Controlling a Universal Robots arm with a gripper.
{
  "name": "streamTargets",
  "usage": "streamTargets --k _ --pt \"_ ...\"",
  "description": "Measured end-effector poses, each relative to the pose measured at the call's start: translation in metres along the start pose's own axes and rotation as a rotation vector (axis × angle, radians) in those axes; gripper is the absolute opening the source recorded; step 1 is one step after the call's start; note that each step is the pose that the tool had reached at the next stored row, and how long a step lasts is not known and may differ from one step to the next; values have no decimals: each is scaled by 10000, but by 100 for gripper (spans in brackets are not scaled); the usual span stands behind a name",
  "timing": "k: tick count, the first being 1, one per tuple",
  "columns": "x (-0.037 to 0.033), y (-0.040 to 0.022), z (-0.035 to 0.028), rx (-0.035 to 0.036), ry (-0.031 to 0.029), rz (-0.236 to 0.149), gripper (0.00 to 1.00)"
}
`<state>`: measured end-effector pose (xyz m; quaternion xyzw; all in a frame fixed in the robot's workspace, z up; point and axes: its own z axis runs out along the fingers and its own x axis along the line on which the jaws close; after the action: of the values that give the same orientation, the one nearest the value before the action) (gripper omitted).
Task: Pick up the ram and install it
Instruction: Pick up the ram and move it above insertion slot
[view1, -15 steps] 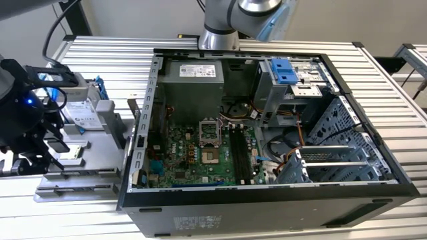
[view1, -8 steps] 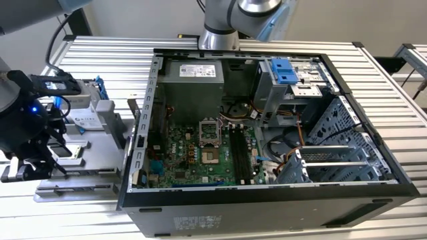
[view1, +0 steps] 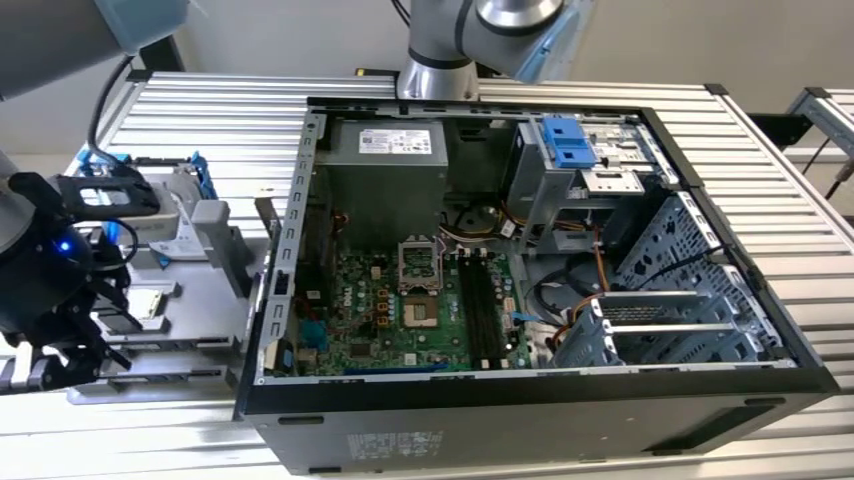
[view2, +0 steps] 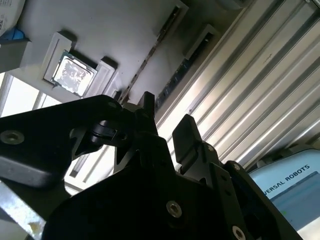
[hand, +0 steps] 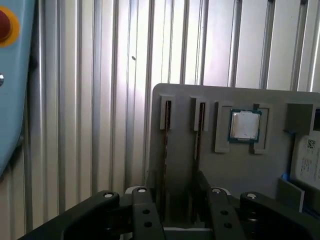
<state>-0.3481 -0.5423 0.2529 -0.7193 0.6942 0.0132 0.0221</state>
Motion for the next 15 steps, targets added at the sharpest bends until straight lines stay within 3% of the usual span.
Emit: streamTargets --k 15 --pt "27 4 248 26 0 -53 100"
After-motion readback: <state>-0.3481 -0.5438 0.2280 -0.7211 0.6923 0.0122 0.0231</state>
